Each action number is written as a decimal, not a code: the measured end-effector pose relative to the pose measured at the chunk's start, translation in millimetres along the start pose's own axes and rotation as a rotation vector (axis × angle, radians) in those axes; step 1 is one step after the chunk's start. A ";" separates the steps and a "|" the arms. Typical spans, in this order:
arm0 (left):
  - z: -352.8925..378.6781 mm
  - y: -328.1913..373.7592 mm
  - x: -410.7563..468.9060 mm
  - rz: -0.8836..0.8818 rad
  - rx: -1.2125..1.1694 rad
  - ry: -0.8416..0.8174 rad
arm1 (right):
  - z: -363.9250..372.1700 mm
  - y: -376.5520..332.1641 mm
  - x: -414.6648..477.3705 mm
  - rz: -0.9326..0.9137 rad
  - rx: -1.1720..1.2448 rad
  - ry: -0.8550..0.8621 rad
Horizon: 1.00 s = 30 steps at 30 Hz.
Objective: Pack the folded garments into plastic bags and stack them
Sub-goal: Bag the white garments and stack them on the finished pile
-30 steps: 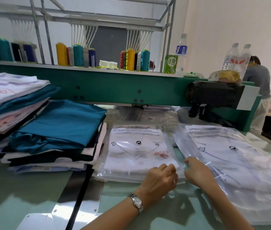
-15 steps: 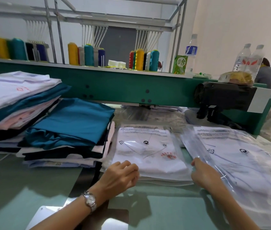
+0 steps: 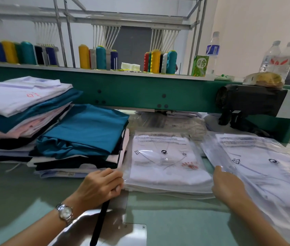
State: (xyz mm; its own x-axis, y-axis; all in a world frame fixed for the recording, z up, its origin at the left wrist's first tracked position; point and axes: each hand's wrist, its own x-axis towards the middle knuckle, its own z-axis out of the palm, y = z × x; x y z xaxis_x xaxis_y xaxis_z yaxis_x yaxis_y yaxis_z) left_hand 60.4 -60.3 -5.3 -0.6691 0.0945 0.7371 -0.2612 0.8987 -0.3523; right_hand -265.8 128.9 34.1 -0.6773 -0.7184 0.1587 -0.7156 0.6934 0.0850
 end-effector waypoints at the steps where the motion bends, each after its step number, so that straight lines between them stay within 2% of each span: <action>1: -1.5 1.1 1.0 -0.016 -0.008 -0.010 | -2.2 -3.2 1.9 0.010 -0.059 -0.017; 5: 1.6 7.8 18.4 -0.090 -0.106 -0.095 | -16.7 -21.2 11.5 0.068 -0.267 0.000; 8: 21.0 15.2 47.6 -0.222 -0.103 -0.172 | -26.5 -37.0 27.4 0.112 -0.235 0.093; 11: 44.9 14.4 78.4 -0.571 -0.024 -0.474 | -27.0 -51.5 50.0 0.100 -0.109 0.083; 13: 57.2 7.9 91.4 -0.693 0.087 -0.676 | -21.5 -58.6 63.5 0.083 -0.018 0.021; 15: 66.3 2.4 99.2 -0.703 0.161 -0.813 | -13.4 -61.9 74.4 0.088 0.047 -0.047; 18: 77.8 -4.1 104.2 -0.674 0.222 -0.926 | -2.4 -62.2 84.8 0.122 0.110 -0.114; 24: 89.0 -13.4 114.5 -0.668 0.292 -1.065 | 8.6 -58.4 95.7 0.158 0.280 -0.097; 27: 93.3 -12.0 116.5 -0.732 0.290 -1.087 | 10.9 -54.5 97.9 0.190 0.524 -0.138; 30: 96.3 -11.5 115.7 -0.804 0.270 -1.018 | 14.7 -51.0 99.3 0.273 0.770 -0.090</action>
State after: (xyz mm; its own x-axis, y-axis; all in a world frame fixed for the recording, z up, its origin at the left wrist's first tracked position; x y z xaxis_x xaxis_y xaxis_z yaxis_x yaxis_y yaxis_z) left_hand -81.0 -100.9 28.5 -0.4524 -0.8886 0.0759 -0.8778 0.4286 -0.2137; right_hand -299.0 21.4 31.1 -0.8324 -0.5542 -0.0059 -0.4184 0.6354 -0.6490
